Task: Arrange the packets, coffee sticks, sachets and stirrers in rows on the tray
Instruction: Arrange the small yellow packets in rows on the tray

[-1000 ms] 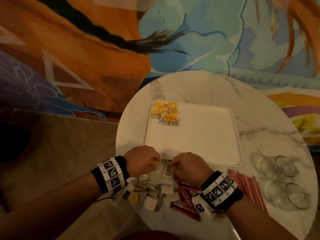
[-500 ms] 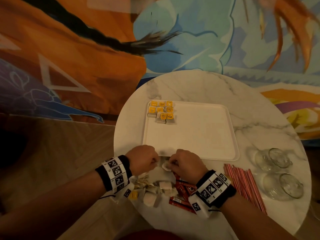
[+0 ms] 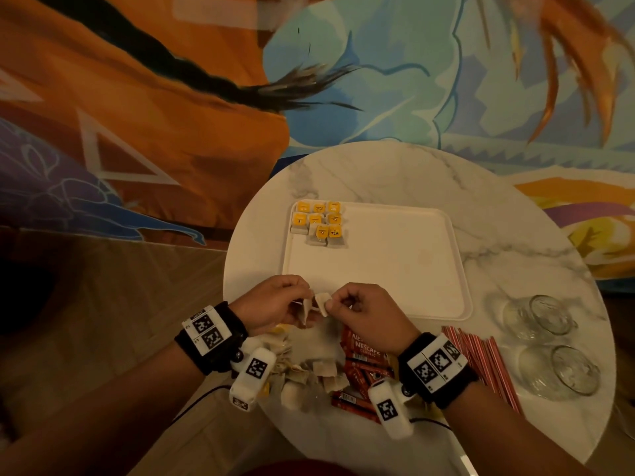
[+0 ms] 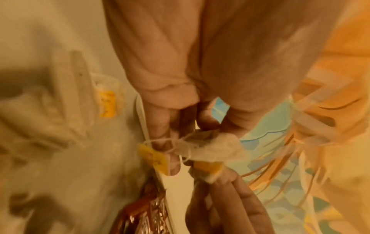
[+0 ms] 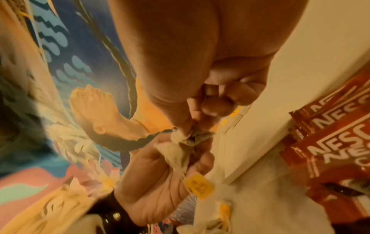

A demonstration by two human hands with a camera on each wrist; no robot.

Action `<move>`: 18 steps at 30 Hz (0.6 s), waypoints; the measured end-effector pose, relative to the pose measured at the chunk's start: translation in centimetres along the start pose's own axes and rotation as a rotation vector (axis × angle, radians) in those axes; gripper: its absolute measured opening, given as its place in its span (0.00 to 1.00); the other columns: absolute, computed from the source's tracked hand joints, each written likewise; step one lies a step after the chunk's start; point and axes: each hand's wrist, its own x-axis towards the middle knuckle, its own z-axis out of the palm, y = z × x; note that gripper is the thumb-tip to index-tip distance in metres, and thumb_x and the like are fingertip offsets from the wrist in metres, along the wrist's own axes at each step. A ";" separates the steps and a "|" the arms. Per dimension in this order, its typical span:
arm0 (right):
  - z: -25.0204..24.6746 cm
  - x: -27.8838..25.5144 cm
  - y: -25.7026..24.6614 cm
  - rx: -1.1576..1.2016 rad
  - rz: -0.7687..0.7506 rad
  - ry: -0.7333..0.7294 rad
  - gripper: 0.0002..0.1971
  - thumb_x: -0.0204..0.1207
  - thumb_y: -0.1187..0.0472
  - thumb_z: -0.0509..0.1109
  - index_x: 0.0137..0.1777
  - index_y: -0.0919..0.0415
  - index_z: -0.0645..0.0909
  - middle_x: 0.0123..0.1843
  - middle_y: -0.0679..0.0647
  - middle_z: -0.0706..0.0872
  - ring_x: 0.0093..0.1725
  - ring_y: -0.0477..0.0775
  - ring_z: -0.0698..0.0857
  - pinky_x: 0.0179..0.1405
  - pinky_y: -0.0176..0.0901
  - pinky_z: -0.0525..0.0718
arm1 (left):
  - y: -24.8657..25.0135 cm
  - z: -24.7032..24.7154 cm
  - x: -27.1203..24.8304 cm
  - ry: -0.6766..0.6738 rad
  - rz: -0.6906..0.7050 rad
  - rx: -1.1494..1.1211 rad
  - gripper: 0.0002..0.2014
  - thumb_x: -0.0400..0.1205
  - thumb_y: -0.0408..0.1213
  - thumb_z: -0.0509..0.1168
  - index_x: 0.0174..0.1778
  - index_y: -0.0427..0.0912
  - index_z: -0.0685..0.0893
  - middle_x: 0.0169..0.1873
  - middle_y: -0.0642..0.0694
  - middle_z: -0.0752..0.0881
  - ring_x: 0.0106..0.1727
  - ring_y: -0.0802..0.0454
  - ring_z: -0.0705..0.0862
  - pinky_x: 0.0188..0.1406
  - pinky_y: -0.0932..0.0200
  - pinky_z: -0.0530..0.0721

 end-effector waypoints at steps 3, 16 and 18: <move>0.9 0.2 -0.2 -0.069 -0.021 0.003 0.07 0.78 0.51 0.74 0.41 0.50 0.87 0.38 0.42 0.89 0.38 0.40 0.84 0.40 0.33 0.78 | -0.2 0.8 -0.1 -0.023 -0.040 -0.099 0.13 0.88 0.40 0.64 0.50 0.32 0.83 0.45 0.30 0.86 0.51 0.30 0.87 0.53 0.43 0.86; -0.8 -2.6 -1.9 -0.420 -0.278 -0.439 0.20 0.75 0.36 0.73 0.61 0.46 0.85 0.55 0.41 0.85 0.50 0.39 0.82 0.50 0.40 0.82 | -1.6 -0.4 -1.9 0.029 0.006 0.128 0.07 0.83 0.27 0.69 0.54 0.38 0.80 0.42 0.39 0.86 0.41 0.46 0.85 0.34 0.57 0.82; -0.6 -3.5 -1.5 -0.540 -0.360 -0.529 0.25 0.74 0.34 0.72 0.64 0.48 0.84 0.59 0.43 0.84 0.57 0.42 0.79 0.56 0.41 0.79 | -1.6 -0.4 -2.3 0.027 0.014 0.162 0.07 0.83 0.25 0.69 0.54 0.36 0.80 0.40 0.41 0.86 0.40 0.49 0.86 0.33 0.59 0.82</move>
